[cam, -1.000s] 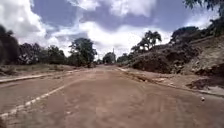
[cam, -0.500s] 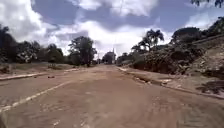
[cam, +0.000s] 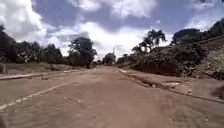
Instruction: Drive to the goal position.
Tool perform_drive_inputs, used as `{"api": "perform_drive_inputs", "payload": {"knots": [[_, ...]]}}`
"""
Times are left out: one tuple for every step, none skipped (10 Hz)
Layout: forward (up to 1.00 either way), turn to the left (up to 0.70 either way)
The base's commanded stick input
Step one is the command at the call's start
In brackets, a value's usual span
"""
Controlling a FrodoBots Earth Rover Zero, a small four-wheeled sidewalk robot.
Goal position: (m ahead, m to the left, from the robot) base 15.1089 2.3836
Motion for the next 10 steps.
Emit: {"api": "perform_drive_inputs", "payload": {"knots": [[1.00, 0.00], [1.00, 0.00], [1.00, 0.00], [1.00, 0.27], [1.00, 0.27], [1.00, 0.27], [1.00, 0.27], [1.00, 0.27], [1.00, 0.27], [1.00, 0.27]]}}
